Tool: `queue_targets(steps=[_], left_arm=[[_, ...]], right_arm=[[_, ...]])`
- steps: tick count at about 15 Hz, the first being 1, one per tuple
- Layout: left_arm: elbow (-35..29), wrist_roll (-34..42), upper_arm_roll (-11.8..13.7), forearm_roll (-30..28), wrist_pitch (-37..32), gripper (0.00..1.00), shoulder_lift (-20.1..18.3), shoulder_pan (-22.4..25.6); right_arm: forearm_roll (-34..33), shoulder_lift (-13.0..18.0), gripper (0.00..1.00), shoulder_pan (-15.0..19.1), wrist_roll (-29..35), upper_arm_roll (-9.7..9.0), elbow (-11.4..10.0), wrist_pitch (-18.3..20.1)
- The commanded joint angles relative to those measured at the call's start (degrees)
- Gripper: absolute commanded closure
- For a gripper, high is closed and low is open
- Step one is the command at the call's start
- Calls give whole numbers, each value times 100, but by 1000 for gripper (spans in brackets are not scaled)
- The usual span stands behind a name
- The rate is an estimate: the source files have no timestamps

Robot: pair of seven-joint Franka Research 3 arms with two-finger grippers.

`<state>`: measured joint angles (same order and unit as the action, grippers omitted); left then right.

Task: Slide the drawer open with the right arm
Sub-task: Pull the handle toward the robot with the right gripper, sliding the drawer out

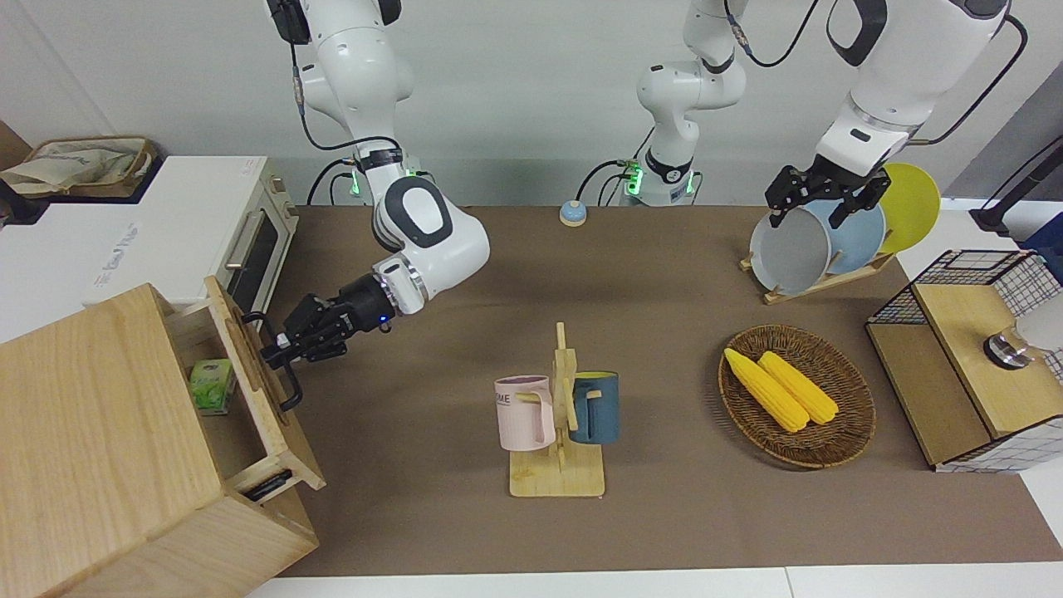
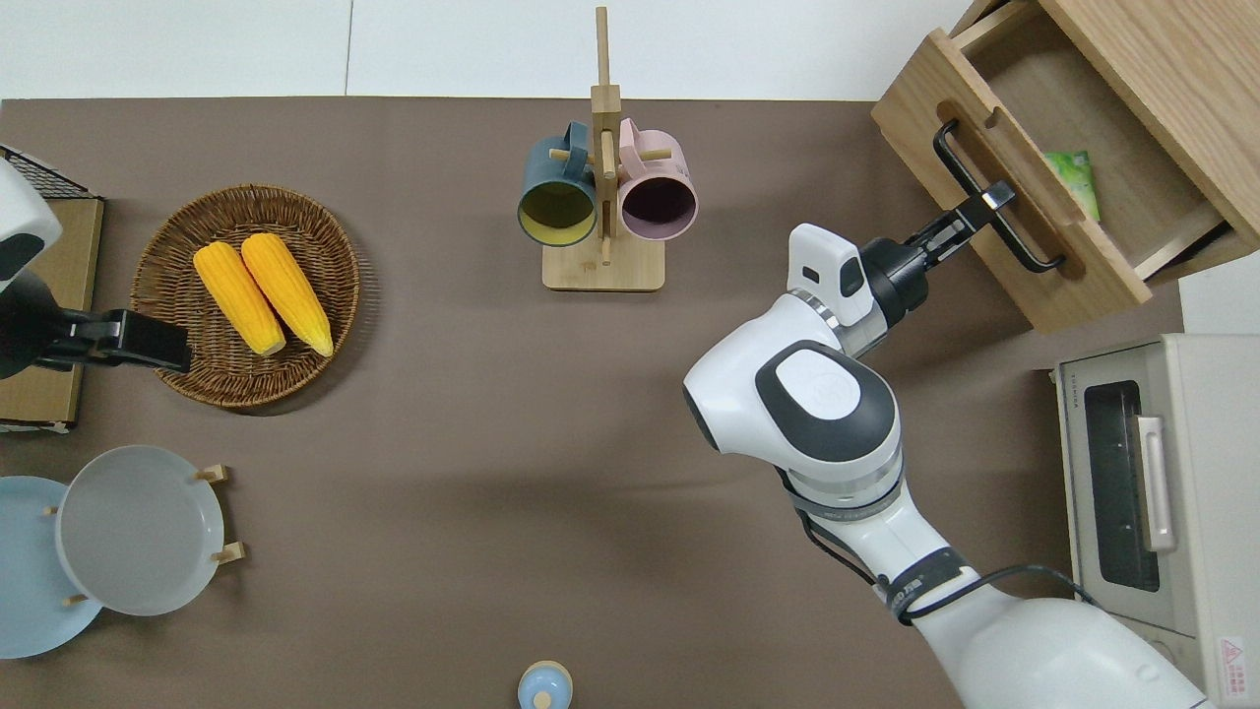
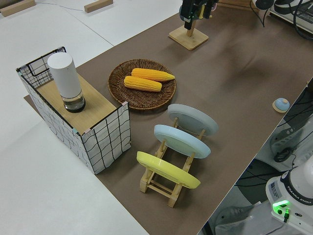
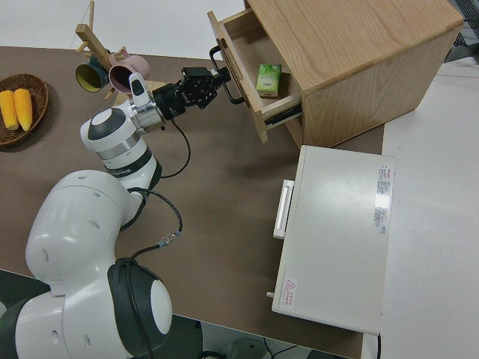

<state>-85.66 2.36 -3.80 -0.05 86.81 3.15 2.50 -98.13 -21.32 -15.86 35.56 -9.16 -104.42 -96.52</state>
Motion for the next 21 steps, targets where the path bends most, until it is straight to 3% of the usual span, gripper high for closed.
queue_targets(steps=[1, 15, 17, 19, 21], left_arm=[[58, -60, 2, 102, -103, 7, -25, -39], [58, -60, 2, 102, -103, 5, -25, -39], [58, -60, 2, 102, -103, 7, -25, -39], [58, -60, 2, 102, -103, 7, -25, -39], [58, -60, 2, 102, -103, 7, -25, -39]], right_arm=[[223, -57, 1000, -355, -225, -139, 150, 316], [857, -66, 1000, -1287, -225, -157, 159, 1170], [962, -83, 1000, -1401, -225, -157, 246, 1258], [1155, -205, 1000, -1541, -234, -157, 535, 1355], [1174, -338, 1000, -1595, -269, -157, 685, 1513]])
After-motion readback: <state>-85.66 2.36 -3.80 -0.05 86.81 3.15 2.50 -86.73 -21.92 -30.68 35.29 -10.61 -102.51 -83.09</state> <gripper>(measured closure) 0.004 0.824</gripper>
